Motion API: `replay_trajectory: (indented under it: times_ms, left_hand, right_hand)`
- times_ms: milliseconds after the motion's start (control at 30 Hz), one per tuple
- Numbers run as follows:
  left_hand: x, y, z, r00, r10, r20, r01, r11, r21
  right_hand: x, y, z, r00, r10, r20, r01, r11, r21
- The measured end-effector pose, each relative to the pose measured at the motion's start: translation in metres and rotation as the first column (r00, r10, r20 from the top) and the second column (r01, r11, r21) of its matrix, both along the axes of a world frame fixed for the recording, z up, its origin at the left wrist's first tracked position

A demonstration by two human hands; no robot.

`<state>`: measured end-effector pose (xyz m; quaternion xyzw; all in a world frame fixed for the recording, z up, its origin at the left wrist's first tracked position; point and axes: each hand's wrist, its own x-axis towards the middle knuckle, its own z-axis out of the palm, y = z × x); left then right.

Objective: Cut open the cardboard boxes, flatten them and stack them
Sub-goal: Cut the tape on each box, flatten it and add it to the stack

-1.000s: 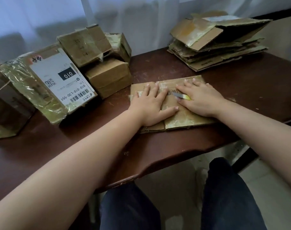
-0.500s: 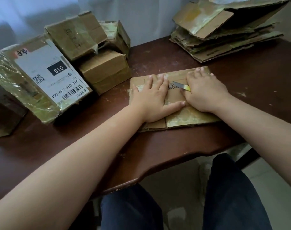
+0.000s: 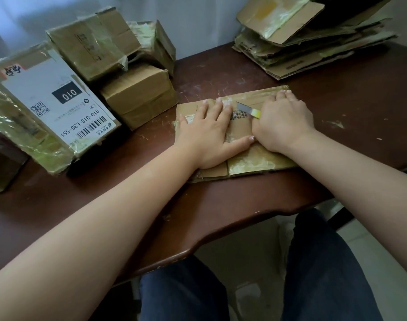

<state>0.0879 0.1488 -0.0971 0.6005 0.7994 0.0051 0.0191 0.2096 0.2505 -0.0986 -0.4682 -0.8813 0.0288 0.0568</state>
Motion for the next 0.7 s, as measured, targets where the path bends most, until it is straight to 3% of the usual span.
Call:
replay_trajectory:
  times_ms: [133,233,333,400,567,700]
  left_hand:
    - [-0.002,0.000,0.001,0.999,0.008,0.036,-0.008,1.000,-0.002]
    - [-0.002,-0.007,0.004,0.979,0.009,0.203,-0.024,0.997,0.072]
    - [-0.001,-0.015,0.012,0.922,-0.022,0.386,-0.080,0.966,0.247]
    - [0.000,-0.020,0.021,0.925,-0.039,0.377,-0.102,0.932,0.347]
    - [-0.002,-0.030,0.044,0.951,0.011,0.308,-0.145,0.898,0.416]
    - [-0.011,-0.044,0.051,0.921,0.111,0.372,-0.281,0.853,0.440]
  right_hand:
    - [0.005,0.000,0.003,0.994,0.026,-0.110,-0.030,0.999,-0.031]
    - [0.016,-0.002,0.012,0.945,0.013,-0.326,-0.063,0.987,-0.145]
    - [0.032,0.003,0.028,0.792,-0.152,-0.591,-0.085,0.932,-0.353]
    - [0.041,0.004,0.042,0.717,-0.166,-0.677,-0.087,0.942,-0.324]
    - [0.056,0.007,0.067,0.629,-0.103,-0.770,-0.011,0.990,-0.142]
    - [0.064,0.013,0.072,0.723,-0.150,-0.674,0.074,0.987,-0.140]
